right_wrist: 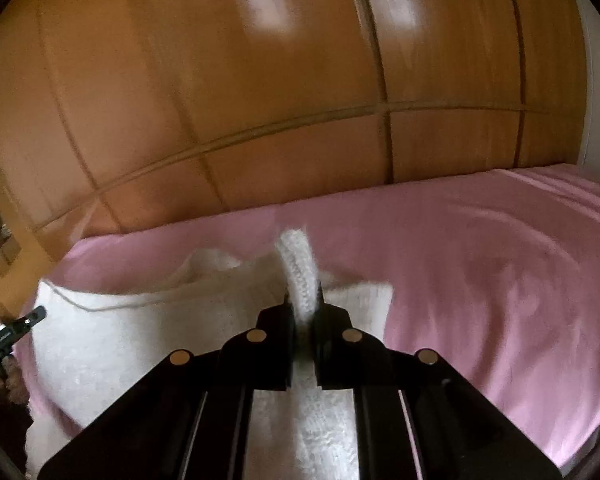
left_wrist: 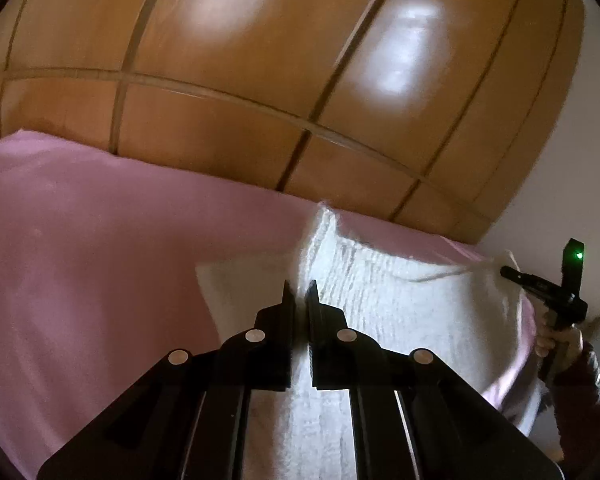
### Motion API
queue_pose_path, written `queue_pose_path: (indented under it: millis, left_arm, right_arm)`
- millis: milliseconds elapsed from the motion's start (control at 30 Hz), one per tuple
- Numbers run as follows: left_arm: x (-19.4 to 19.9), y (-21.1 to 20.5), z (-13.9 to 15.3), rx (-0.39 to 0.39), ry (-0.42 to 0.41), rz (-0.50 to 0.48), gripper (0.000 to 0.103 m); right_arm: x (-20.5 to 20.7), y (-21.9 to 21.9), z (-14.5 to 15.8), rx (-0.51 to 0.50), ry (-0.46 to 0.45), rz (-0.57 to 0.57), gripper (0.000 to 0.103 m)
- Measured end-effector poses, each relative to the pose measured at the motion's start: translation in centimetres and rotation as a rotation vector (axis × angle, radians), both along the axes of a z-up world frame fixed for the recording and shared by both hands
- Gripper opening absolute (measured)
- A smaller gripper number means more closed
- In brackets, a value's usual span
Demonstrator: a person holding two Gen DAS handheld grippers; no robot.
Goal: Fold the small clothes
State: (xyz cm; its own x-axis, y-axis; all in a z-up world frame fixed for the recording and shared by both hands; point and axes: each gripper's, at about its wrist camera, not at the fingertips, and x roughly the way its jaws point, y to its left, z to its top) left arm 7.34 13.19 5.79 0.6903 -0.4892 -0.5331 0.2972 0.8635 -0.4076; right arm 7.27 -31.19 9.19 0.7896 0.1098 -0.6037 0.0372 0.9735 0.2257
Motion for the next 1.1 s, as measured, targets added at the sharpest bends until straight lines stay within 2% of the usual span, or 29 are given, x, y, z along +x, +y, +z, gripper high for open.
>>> queue_pose_path:
  millis: [133, 233, 367, 400, 467, 500, 533, 600, 667, 700, 733, 767, 800, 833, 900, 1000, 1033, 1067, 1100]
  left_arm:
    - [4.6, -0.8, -1.5, 0.044, 0.043, 0.047, 0.005]
    - [7.1, -1.6, -2.9, 0.091, 0.08, 0.074, 0.005]
    - [9.4, -2.7, -6.2, 0.182, 0.182, 0.12, 0.005]
    - [9.6, -2.6, -6.8, 0.193, 0.213, 0.135, 0.005]
    - [9.2, -2.2, -6.6, 0.198, 0.227, 0.171, 0.006]
    - [8.7, -1.9, -5.9, 0.203, 0.208, 0.185, 0.006]
    - [8.2, -1.7, -5.2, 0.207, 0.183, 0.19, 0.006]
    - [6.9, -1.8, -3.5, 0.195, 0.13, 0.158, 0.006]
    - [5.7, -2.7, -2.4, 0.182, 0.101, 0.08, 0.006]
    - [5.5, -3.4, -2.3, 0.186, 0.098, 0.048, 0.01]
    - [5.5, -4.2, -2.4, 0.188, 0.097, 0.012, 0.039]
    - [5.2, -4.9, -2.5, 0.183, 0.095, -0.011, 0.074]
    - [4.8, -5.8, -2.6, 0.167, 0.073, -0.027, 0.08]
    - [4.7, -6.5, -2.7, 0.164, 0.058, -0.036, 0.08]
    - [5.2, -8.0, -3.6, 0.186, 0.093, -0.062, 0.08]
    - [6.2, -9.9, -5.8, 0.201, 0.164, -0.09, 0.057]
    - [6.2, -10.4, -6.2, 0.23, 0.17, -0.09, 0.033]
    - [6.1, -11.0, -6.6, 0.257, 0.169, -0.087, 0.016]
    - [5.9, -11.4, -6.9, 0.268, 0.155, -0.088, 0.011]
  right_arm:
    - [5.0, -0.7, -2.4, -0.009, 0.05, -0.071, 0.006]
    - [8.1, -0.7, -5.7, -0.024, 0.136, -0.113, 0.006]
    - [9.6, -0.4, -9.4, -0.041, 0.227, -0.12, 0.006]
    - [9.5, -0.4, -9.7, -0.042, 0.23, -0.114, 0.007]
    - [8.7, -0.2, -9.0, -0.065, 0.203, -0.113, 0.015]
    - [8.2, -0.3, -8.4, -0.072, 0.186, -0.116, 0.03]
    - [7.7, -0.3, -8.0, -0.076, 0.163, -0.116, 0.035]
    - [6.1, 0.5, -6.4, -0.072, 0.114, -0.094, 0.035]
    - [4.7, 2.3, -5.2, -0.052, 0.081, -0.028, 0.037]
    - [4.2, 3.3, -4.9, -0.046, 0.075, 0.008, 0.039]
    - [3.8, 4.6, -4.8, -0.041, 0.074, 0.044, 0.04]
    - [3.6, 6.3, -5.0, -0.035, 0.083, 0.087, 0.041]
    - [3.5, 7.3, -5.4, -0.032, 0.096, 0.113, 0.042]
    - [3.4, 8.4, -5.9, -0.034, 0.114, 0.138, 0.043]
    - [3.5, 10.6, -7.6, -0.062, 0.158, 0.164, 0.045]
    - [4.6, 12.1, -9.2, -0.087, 0.186, 0.157, 0.046]
    - [4.5, 12.5, -9.4, -0.104, 0.177, 0.158, 0.039]
    - [4.5, 12.7, -9.3, -0.104, 0.177, 0.17, 0.03]
    - [4.5, 12.7, -9.4, -0.103, 0.178, 0.177, 0.015]
